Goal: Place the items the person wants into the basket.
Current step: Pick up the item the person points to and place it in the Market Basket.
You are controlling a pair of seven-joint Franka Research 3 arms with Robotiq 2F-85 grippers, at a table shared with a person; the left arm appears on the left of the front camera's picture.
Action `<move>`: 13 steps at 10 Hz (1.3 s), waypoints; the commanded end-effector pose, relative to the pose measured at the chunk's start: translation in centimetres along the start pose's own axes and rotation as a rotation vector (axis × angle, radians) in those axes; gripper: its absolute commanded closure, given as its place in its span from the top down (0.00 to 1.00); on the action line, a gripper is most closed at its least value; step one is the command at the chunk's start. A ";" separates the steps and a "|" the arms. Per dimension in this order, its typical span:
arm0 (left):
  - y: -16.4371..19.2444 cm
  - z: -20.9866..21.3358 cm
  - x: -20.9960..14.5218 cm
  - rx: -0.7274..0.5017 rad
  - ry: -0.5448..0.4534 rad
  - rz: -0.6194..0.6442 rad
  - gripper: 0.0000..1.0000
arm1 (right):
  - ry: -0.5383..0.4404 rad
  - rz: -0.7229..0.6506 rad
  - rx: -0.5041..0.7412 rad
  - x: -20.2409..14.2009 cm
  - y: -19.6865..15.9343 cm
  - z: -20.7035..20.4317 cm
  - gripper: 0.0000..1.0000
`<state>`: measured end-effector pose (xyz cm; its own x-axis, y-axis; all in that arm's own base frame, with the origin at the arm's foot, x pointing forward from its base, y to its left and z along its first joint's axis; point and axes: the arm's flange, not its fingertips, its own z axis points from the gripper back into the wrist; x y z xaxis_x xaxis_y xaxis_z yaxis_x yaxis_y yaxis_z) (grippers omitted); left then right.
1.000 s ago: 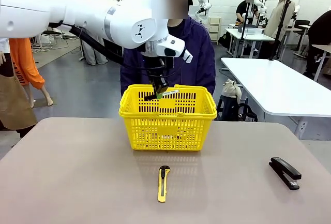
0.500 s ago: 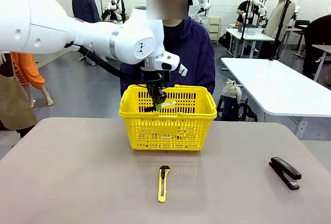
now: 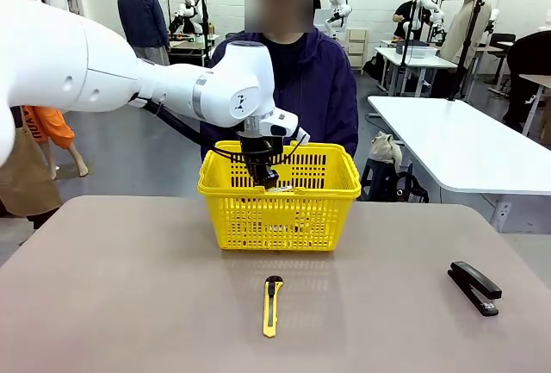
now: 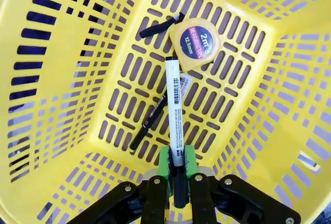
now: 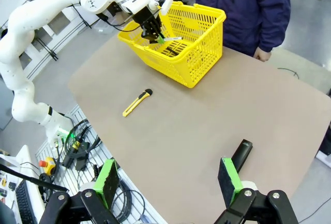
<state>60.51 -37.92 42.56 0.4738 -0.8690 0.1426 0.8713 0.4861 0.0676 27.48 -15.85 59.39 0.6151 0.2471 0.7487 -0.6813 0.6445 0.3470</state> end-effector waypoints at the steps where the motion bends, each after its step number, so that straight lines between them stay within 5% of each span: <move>1: 0.3 -0.1 1.0 0.011 0.016 0.014 0.14 | -0.010 0.000 0.012 0.1 -0.1 0.0 1.00; 4: 0.4 -0.2 1.0 0.006 0.023 0.015 0.17 | -0.010 0.000 0.012 0.1 -0.1 0.0 1.00; 5: 0.4 -0.2 1.0 0.006 0.025 0.012 0.33 | -0.010 0.000 0.012 0.1 -0.1 0.0 1.00; 6: 0.4 -0.1 1.0 0.007 0.026 0.011 0.76 | -0.010 0.000 0.012 0.1 -0.1 0.0 1.00; 8: 0.4 -0.1 1.0 0.006 0.024 0.012 1.00 | -0.010 0.000 0.012 0.1 -0.1 0.0 1.00; 13: 0.6 0.0 0.9 0.009 0.029 0.010 1.00 | -0.010 0.000 0.012 0.1 -0.1 0.0 1.00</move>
<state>60.97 -38.35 42.59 0.4777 -0.8692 0.1279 0.8711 0.4875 0.0590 27.48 -15.85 59.39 0.6151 0.2471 0.7487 -0.6813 0.6445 0.3470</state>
